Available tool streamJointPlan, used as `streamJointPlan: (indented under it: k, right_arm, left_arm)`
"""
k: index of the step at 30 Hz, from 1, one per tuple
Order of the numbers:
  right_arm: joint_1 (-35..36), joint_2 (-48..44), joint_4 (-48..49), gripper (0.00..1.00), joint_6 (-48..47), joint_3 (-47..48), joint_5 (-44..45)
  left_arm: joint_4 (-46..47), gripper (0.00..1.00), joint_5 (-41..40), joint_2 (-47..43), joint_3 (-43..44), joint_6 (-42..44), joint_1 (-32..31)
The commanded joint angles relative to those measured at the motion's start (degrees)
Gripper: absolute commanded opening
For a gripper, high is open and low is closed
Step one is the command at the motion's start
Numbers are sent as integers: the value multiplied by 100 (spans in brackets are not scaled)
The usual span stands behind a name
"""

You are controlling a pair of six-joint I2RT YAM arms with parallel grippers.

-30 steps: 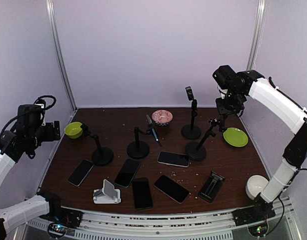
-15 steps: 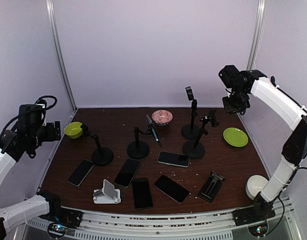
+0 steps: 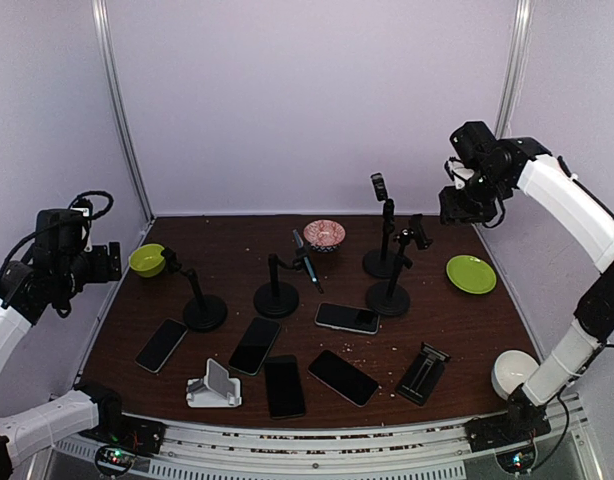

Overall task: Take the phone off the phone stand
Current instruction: Adjust the phone stand at the center of the board, then pick up the phone stand with the phone from the center of the board.

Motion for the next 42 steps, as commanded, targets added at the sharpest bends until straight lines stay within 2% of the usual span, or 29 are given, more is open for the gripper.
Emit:
streamJointPlan:
  k: [1,5,11,27,37,42]
  right_arm:
    - [0,-377,292,61,-42,-7,-756]
    - [143,-554,374,69,-27,-8,-1108]
    - [478,-704,262,78,37,10,-983]
    - [1676,-474,-291,81,537,619,-566]
    - [2024,-380,44,82,265,766,-686]
    - [2064,-390,385,82,81,787,-986]
  left_arm:
    - [345,97,146,-31,-34,105,29]
    - [387,98,215,-50,-53,140,30]
    - [403,98,271,-41,-53,158,28]
    - [464,97,548,-208,-84,235,30]
    - [698,97,1445,-506,-178,410,29]
    - [909,93,2834,-401,-158,521,28]
